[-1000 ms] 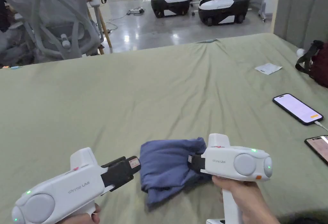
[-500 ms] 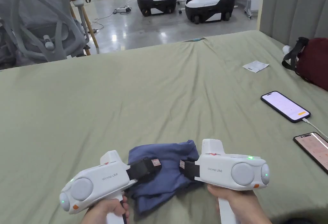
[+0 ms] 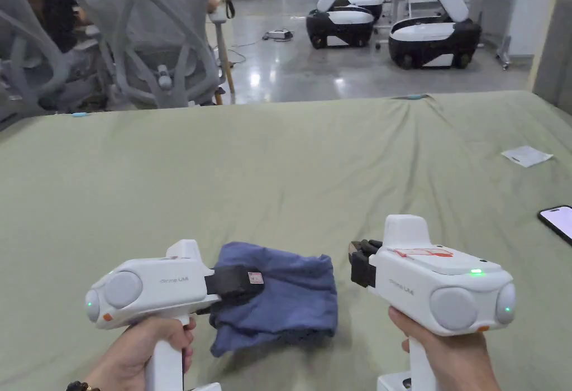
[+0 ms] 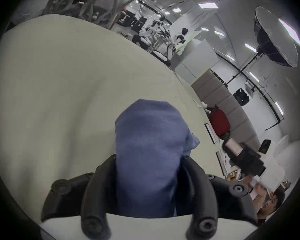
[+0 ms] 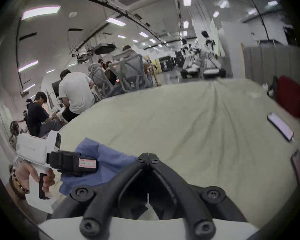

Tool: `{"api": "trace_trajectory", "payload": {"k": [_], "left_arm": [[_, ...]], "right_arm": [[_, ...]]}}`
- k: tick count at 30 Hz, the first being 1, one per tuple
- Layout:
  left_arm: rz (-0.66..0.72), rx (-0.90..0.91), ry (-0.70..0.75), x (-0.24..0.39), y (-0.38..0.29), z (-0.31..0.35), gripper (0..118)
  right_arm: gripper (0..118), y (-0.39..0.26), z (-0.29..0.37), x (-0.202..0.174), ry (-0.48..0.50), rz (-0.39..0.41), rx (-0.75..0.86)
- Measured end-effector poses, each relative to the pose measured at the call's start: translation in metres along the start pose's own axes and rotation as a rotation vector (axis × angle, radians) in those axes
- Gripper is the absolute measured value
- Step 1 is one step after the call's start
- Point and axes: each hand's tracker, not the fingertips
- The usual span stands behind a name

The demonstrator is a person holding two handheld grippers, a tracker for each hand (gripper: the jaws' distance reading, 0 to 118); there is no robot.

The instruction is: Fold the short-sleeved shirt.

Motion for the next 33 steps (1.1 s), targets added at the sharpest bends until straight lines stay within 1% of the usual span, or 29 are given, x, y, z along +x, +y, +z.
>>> {"api": "trace_trajectory", "payload": {"k": [3,7,9,11,13,15,17,19,21,22,23,24,25,26,27,28,30,32,33], "left_arm": [[0.010,0.003,0.062,-0.063,0.030,0.048,43],[0.023,0.015,0.128,-0.162,0.061,0.124,43],[0.038,0.052,0.166,-0.209,0.073,0.163,43],[0.041,0.085,0.204,-0.248,0.081,0.202,43],[0.046,0.129,0.235,-0.289,0.088,0.239,43],[0.037,0.147,0.239,-0.321,0.091,0.267,43],[0.038,0.156,0.269,-0.349,0.094,0.283,43],[0.138,0.168,0.311,-0.371,0.096,0.286,43],[0.126,0.160,0.305,-0.375,0.094,0.278,46],[0.103,0.163,0.293,-0.374,0.092,0.274,57],[0.079,0.175,0.302,-0.371,0.092,0.272,73],[0.039,0.214,0.343,-0.366,0.092,0.270,94],[-0.006,0.238,0.406,-0.360,0.094,0.269,118],[-0.039,0.271,0.436,-0.356,0.093,0.271,116],[-0.058,0.342,0.448,-0.352,0.092,0.280,112],[-0.039,0.365,0.419,-0.349,0.097,0.284,116],[0.008,0.372,0.485,-0.349,0.101,0.299,118],[-0.013,0.387,0.541,-0.339,0.105,0.310,118],[-0.029,0.394,0.553,-0.330,0.105,0.315,112]], "right_arm": [[0,0.021,-0.027,-0.056,0.016,0.074,0.080],[0,0.034,-0.078,-0.143,0.080,0.148,0.183],[0,0.035,-0.106,-0.189,0.102,0.211,0.214],[0,0.036,-0.137,-0.228,0.145,0.270,0.220],[0,0.038,-0.169,-0.269,0.199,0.273,0.205],[0,0.038,-0.193,-0.298,0.260,0.272,0.191],[0,0.034,-0.208,-0.323,0.296,0.293,0.174],[0,0.026,-0.217,-0.338,0.323,0.311,0.168],[0,0.019,-0.222,-0.347,0.344,0.329,0.156],[0,0.016,-0.222,-0.349,0.348,0.334,0.149],[0,0.015,-0.222,-0.349,0.353,0.341,0.137],[0,0.015,-0.222,-0.348,0.360,0.343,0.124],[0,0.016,-0.222,-0.347,0.360,0.340,0.119],[0,0.016,-0.221,-0.345,0.358,0.341,0.117],[0,0.016,-0.217,-0.344,0.352,0.348,0.115],[0,0.018,-0.215,-0.342,0.347,0.358,0.115],[0,0.023,-0.209,-0.337,0.341,0.363,0.116],[0,0.027,-0.199,-0.334,0.335,0.365,0.121],[0,0.031,-0.194,-0.331,0.328,0.364,0.122]]}}
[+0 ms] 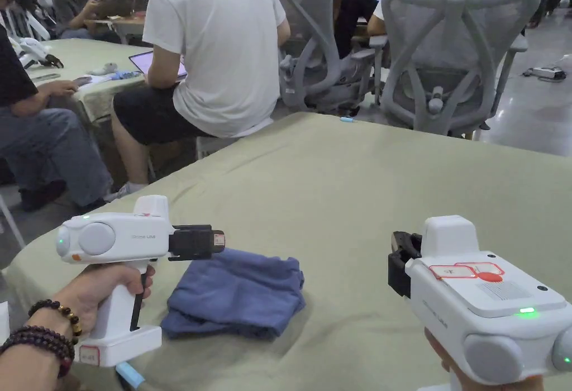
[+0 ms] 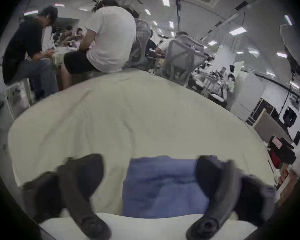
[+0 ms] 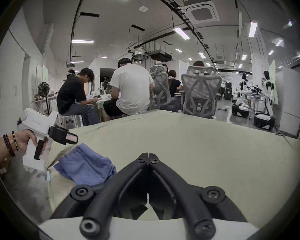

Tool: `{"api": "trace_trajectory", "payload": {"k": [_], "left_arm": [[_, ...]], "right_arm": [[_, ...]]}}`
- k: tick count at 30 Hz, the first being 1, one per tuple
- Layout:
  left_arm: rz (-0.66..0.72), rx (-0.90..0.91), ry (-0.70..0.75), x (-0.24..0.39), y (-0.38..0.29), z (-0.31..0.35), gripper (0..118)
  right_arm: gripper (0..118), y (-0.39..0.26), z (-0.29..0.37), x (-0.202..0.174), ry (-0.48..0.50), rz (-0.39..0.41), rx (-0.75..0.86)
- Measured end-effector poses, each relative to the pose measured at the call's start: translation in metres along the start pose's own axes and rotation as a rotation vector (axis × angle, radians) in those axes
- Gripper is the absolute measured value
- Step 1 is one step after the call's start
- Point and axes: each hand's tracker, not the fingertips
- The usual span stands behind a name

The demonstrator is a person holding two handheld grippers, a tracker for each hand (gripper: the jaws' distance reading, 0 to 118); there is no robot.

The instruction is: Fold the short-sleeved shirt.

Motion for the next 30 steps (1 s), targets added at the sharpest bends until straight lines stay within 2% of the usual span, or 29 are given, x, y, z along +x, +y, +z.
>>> {"api": "trace_trajectory", "payload": {"k": [2,3,4,5,7,9,12,16,20,22,26,28,30], "left_arm": [[-0.058,0.041,0.063,0.028,0.008,0.015,60],[-0.111,0.091,0.121,0.047,0.010,0.023,24],[-0.158,0.123,0.155,0.063,0.011,0.029,0],[-0.194,0.176,0.151,0.080,0.011,0.034,0],[-0.142,0.270,0.057,0.119,0.013,0.050,0],[-0.143,0.354,0.045,0.161,0.012,0.060,0],[-0.248,0.455,0.050,0.241,-0.003,0.073,0],[-0.353,0.524,-0.025,0.357,-0.049,0.091,0],[-0.220,0.500,-0.228,0.439,-0.095,0.105,0],[-0.179,0.515,-0.306,0.467,-0.117,0.110,0],[-0.351,0.582,-0.193,0.522,-0.166,0.115,0],[-0.336,0.583,-0.207,0.540,-0.185,0.117,0],[-0.382,0.579,-0.210,0.555,-0.203,0.119,0]], "right_arm": [[0,0.007,0.016,0.006,-0.017,-0.001,0.009],[0,0.012,0.025,0.012,-0.028,0.000,0.018],[0,0.015,0.032,0.017,-0.036,0.003,0.025],[0,0.020,0.042,0.024,-0.049,0.008,0.035],[0,0.029,0.065,0.039,-0.068,0.018,0.055],[0,0.035,0.092,0.058,-0.111,0.013,0.081],[0,0.042,0.144,0.092,-0.213,0.001,0.114],[0,0.037,0.226,0.137,-0.345,0.018,0.150],[0,0.010,0.314,0.176,-0.534,0.004,0.154],[0,-0.008,0.348,0.187,-0.629,0.029,0.126],[0,-0.049,0.404,0.209,-0.740,0.018,0.129],[0,-0.065,0.422,0.216,-0.780,-0.006,0.147],[0,-0.079,0.434,0.220,-0.799,-0.016,0.155]]}}
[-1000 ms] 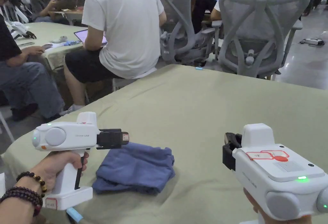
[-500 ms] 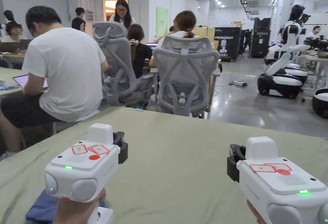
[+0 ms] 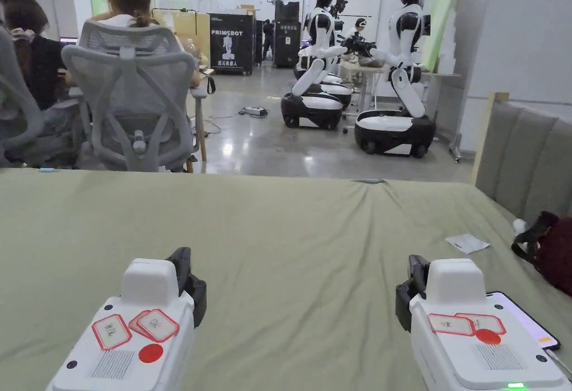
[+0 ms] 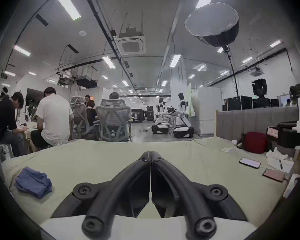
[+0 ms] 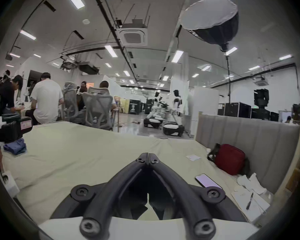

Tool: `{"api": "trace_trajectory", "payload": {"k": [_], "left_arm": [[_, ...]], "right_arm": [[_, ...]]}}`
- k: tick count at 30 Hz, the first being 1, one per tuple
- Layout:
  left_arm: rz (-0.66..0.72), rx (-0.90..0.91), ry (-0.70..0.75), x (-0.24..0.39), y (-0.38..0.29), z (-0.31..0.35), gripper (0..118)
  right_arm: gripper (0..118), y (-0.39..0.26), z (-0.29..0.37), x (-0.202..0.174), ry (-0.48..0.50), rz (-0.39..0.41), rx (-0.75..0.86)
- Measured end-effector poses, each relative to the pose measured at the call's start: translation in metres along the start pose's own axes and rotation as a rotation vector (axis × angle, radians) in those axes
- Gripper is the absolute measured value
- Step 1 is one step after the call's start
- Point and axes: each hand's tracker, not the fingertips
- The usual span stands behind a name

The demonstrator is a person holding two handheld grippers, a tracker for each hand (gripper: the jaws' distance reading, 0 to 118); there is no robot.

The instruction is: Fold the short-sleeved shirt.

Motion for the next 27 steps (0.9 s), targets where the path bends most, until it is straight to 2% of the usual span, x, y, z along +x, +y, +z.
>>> {"api": "trace_trajectory", "payload": {"k": [2,4,6,8,12,13,14,15,16,17,18,19,20,21,27], "left_arm": [[-0.033,-0.003,0.005,0.014,-0.007,0.006,0],[0.004,-0.021,0.016,0.017,-0.012,0.011,0],[0.050,-0.050,0.007,0.016,-0.020,0.013,0],[0.048,-0.079,0.028,0.016,-0.028,0.012,0],[0.023,-0.099,0.050,0.022,-0.036,0.011,13],[0.011,-0.096,0.050,0.024,-0.037,0.010,22],[-0.011,-0.100,0.042,0.026,-0.036,0.009,26],[-0.023,-0.101,0.033,0.027,-0.036,0.008,29],[-0.019,-0.102,0.033,0.028,-0.035,0.006,38],[-0.016,-0.102,0.034,0.030,-0.034,0.004,57],[-0.010,-0.102,0.031,0.030,-0.034,0.003,83],[-0.002,-0.102,0.022,0.029,-0.034,0.002,118],[0.000,-0.099,0.012,0.030,-0.034,0.001,114],[-0.012,-0.033,0.003,0.029,-0.031,0.006,116],[0.010,-0.044,-0.003,0.024,-0.024,0.011,118]], "right_arm": [[0,-0.010,0.008,0.006,-0.015,-0.003,0.002],[0,-0.020,0.011,0.008,-0.029,-0.006,-0.003],[0,-0.030,0.013,0.007,-0.009,0.011,-0.027],[0,-0.038,0.009,0.007,0.008,-0.012,-0.055],[3,-0.042,0.005,0.007,0.007,-0.029,-0.063],[19,-0.041,0.004,0.007,0.008,-0.030,-0.058],[44,-0.040,0.003,0.009,0.015,-0.036,-0.055],[76,-0.038,0.001,0.010,0.022,-0.042,-0.059],[112,-0.036,-0.001,0.011,0.022,-0.048,-0.064],[118,-0.037,-0.001,0.011,0.012,-0.056,-0.061],[117,-0.038,0.004,0.012,-0.002,-0.073,-0.021],[118,-0.038,0.006,0.013,-0.014,-0.070,-0.002],[118,-0.037,0.005,0.014,-0.007,-0.066,-0.028],[118,-0.037,0.006,0.016,-0.007,-0.064,-0.032],[118,-0.039,0.007,0.015,-0.020,-0.056,-0.037]]}}
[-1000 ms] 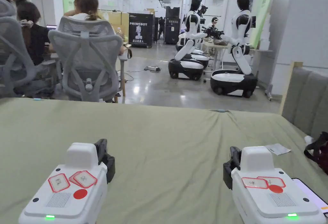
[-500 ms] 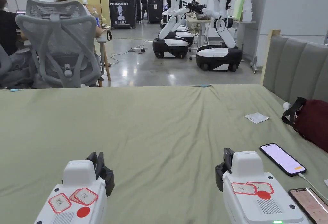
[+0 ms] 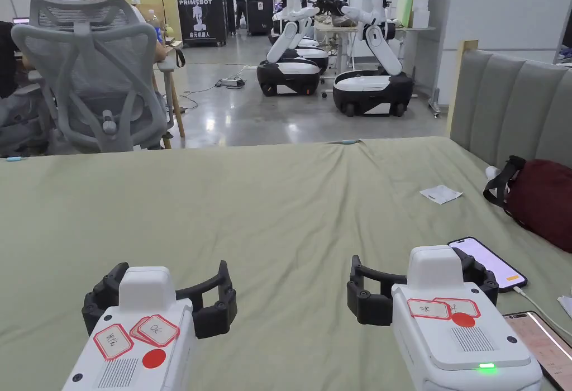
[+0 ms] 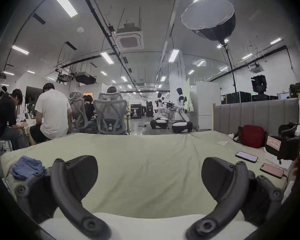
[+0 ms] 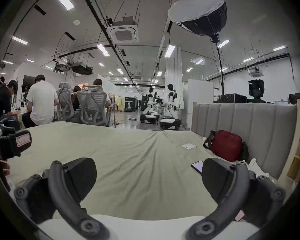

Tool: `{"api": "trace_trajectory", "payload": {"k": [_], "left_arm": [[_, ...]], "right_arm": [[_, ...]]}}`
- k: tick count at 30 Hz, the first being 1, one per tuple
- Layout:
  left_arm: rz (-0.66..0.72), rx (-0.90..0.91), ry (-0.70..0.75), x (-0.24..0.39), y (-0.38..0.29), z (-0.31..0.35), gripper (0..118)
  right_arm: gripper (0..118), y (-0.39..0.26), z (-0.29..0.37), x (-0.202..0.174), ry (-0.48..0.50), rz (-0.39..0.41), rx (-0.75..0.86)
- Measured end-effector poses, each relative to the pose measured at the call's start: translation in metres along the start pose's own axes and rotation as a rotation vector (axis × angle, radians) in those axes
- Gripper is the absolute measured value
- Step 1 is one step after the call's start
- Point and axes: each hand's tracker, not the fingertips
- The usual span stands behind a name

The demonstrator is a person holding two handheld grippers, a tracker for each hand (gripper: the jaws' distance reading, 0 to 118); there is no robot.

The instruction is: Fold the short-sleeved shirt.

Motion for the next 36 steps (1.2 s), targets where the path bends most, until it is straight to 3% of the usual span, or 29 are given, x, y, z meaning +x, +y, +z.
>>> {"api": "trace_trajectory", "payload": {"k": [36], "left_arm": [[-0.025,-0.033,0.024,0.0028,-0.0068,-0.0035,118]], "right_arm": [[118,0.0046,-0.0003,-0.0049,-0.010,0.026,0.008]]}}
